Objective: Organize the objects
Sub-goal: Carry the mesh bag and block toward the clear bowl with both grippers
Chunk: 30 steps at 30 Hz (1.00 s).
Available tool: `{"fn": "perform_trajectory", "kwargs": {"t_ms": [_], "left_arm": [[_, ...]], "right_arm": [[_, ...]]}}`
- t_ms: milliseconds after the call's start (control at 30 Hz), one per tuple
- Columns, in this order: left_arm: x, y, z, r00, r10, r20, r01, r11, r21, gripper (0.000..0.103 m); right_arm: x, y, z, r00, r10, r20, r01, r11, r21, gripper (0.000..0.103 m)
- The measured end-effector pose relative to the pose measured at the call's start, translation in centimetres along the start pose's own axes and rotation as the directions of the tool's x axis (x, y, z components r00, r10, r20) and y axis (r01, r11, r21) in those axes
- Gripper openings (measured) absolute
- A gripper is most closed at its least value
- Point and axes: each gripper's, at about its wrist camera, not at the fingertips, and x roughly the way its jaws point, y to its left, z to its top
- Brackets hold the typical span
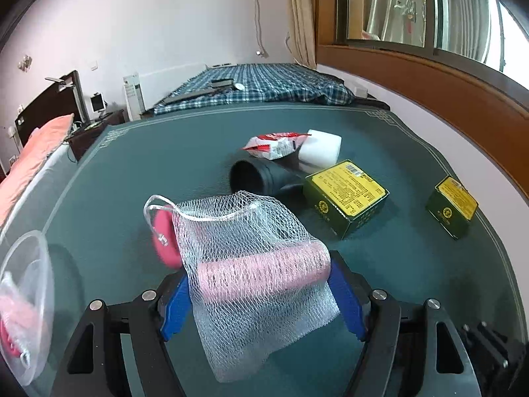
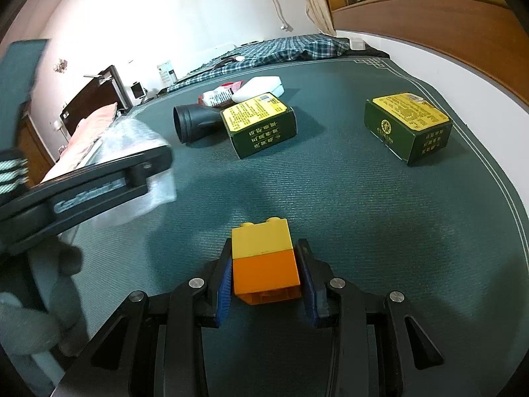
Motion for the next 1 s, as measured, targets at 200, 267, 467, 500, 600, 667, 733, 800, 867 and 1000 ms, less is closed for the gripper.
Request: {"fn": "perform_trajectory", "kwargs": {"t_ms": [200, 267, 467, 500, 600, 667, 733, 800, 867, 1000], "left_arm": [[-2.3, 1.2, -0.8, 1.0, 0.006, 0.028, -0.006, 1.0, -0.012, 0.078], [-2.9, 1.7, -1.1, 1.0, 0.006, 0.03, -0.005, 1.0, -0.02, 0.078], [-4.2, 3.0, -1.9, 0.999, 0.002, 0.035, 0.0, 0.999, -0.047, 0.078], [-4.5, 3.2, -2.1, 0.999, 0.004, 0.039, -0.002, 0.999, -0.05, 0.078], [-5.2, 4.0, -2.6, 0.999, 0.01, 0.047, -0.007, 0.998, -0.062, 0.078], [-5.6, 4.6, -2.9, 0.998, 0.02, 0.054, -0.016, 0.998, -0.067, 0.078], [-6.1, 5.1, -3.2, 0.997, 0.035, 0.063, -0.031, 0.997, -0.068, 0.078], [-6.4, 5.6, -3.5, 0.997, 0.044, 0.068, -0.039, 0.997, -0.072, 0.078], [-6.8, 6.3, -3.8, 0.996, 0.055, 0.073, -0.049, 0.996, -0.081, 0.078], [-7.5, 8.0, -4.4, 0.994, 0.076, 0.078, -0.068, 0.993, -0.101, 0.078]], "right_arm": [[0.0, 0.2, -0.1, 1.0, -0.013, 0.002, 0.013, 1.0, -0.012, 0.037], [0.0, 0.3, -0.1, 1.0, -0.019, 0.002, 0.019, 1.0, -0.017, 0.037], [0.1, 0.6, -0.1, 0.999, -0.041, 0.002, 0.041, 0.999, -0.036, 0.036], [0.2, 0.7, -0.1, 0.999, -0.046, 0.002, 0.046, 0.998, -0.04, 0.036], [0.2, 0.9, -0.2, 0.998, -0.058, 0.003, 0.058, 0.997, -0.048, 0.036], [0.2, 0.9, -0.2, 0.998, -0.064, 0.003, 0.064, 0.997, -0.051, 0.035], [0.2, 1.1, -0.2, 0.997, -0.072, 0.003, 0.072, 0.996, -0.057, 0.035], [0.2, 1.2, -0.2, 0.996, -0.084, 0.002, 0.084, 0.994, -0.066, 0.035], [0.2, 1.4, -0.2, 0.996, -0.095, -0.001, 0.094, 0.993, -0.069, 0.035], [0.0, 1.6, -0.3, 0.996, -0.085, -0.014, 0.084, 0.995, -0.047, 0.035]]}}
